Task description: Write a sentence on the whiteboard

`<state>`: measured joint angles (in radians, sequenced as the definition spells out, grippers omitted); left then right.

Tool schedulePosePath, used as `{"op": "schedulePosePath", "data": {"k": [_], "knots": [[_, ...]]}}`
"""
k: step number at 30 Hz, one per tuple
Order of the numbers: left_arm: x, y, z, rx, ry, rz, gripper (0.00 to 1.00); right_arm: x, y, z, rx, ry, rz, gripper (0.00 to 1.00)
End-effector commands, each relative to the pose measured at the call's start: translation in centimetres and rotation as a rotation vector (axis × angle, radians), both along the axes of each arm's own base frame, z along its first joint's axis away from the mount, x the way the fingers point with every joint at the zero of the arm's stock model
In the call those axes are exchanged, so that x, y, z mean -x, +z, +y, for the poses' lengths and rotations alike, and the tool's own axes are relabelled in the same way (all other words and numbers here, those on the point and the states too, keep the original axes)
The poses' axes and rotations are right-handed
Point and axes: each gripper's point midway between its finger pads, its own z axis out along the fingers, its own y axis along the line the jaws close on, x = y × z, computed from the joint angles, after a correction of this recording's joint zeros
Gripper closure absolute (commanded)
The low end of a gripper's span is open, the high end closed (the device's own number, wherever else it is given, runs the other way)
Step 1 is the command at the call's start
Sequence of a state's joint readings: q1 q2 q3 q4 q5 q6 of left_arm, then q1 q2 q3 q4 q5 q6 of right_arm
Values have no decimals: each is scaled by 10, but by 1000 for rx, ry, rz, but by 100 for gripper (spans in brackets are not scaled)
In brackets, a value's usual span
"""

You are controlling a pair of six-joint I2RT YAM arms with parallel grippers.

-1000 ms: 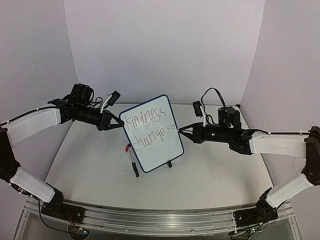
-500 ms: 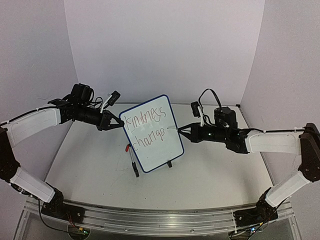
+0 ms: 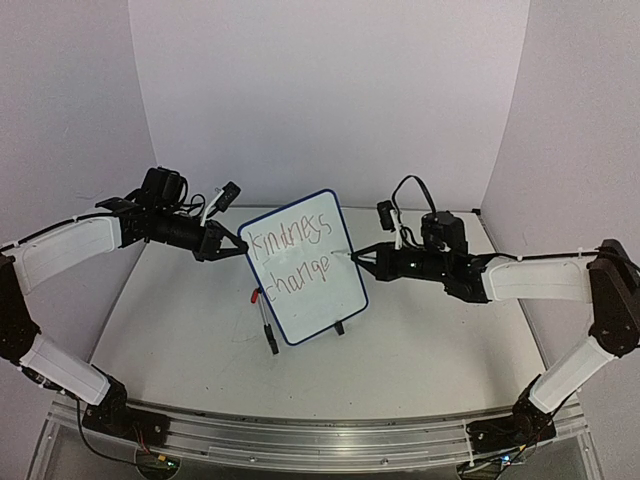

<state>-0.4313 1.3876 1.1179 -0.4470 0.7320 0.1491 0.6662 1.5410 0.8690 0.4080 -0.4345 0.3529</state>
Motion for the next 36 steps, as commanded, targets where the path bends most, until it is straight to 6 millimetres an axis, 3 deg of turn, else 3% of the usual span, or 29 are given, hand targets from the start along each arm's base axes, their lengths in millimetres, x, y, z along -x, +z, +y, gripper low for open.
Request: {"op": "schedulePosePath", "data": {"k": [1,10,36], "knots": [[2,-10,5,-63,11,-12,100,-9,17,6,-35,-2,-38,100],[1,-11,5,-64,10,-8,100,-4,2,2,-9,-6,-6,100],[1,-11,4,-63,9,-7,100,0,-10,-8,23,-34,21,100]]}}
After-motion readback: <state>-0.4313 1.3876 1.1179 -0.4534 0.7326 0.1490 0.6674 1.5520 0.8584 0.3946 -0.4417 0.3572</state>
